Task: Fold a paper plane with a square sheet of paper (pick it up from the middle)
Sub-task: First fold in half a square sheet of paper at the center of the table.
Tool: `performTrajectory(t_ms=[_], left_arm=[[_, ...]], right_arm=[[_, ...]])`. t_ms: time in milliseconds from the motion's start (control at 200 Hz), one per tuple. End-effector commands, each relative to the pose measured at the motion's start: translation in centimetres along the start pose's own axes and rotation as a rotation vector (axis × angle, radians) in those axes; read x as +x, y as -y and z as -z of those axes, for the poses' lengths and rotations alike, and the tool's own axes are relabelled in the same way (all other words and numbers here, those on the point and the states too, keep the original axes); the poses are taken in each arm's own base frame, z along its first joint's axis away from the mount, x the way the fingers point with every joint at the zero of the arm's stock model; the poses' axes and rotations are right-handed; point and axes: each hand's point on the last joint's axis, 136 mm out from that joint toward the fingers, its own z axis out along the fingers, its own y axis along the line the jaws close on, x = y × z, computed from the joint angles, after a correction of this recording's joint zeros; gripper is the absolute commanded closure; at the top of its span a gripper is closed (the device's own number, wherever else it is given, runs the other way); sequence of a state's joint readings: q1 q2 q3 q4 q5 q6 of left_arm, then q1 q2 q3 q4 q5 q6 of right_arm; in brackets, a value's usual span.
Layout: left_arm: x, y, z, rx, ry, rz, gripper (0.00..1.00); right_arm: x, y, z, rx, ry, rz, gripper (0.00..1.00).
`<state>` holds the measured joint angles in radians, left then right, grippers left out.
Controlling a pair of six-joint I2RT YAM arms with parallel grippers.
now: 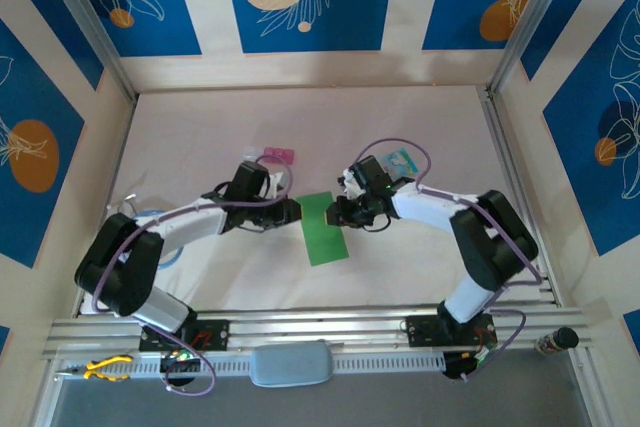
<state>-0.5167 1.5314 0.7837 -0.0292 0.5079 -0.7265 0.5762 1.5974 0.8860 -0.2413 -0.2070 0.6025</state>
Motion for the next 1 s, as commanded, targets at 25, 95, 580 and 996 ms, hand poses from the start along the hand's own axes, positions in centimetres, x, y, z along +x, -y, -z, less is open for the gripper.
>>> performTrajectory(t_ms=[25,95,580,996], left_arm=[[-2.8,0.4,-0.8,0.029,0.012,0.001,0.80],[-3.7,0.5,-1.5,0.027,0.005,-0.001,0.80],[-5.8,-2.5,-5.6,-0.077,-0.036,0.032,0.84],[-2.6,-7.4,-7.7,-0.156,-0.103,0.085,0.85]], right_arm=[[-0.2,1.0,2.8,0.058,0.099,-0.068,0.69],[0.2,2.0,3.9,0.075,0.124,-0.107,0.70],[5.7,2.0,3.3,-0.002,0.031,-0.159,0.71],[7.8,3.4,1.9,0.046,-0.065,-0.284,0.69]])
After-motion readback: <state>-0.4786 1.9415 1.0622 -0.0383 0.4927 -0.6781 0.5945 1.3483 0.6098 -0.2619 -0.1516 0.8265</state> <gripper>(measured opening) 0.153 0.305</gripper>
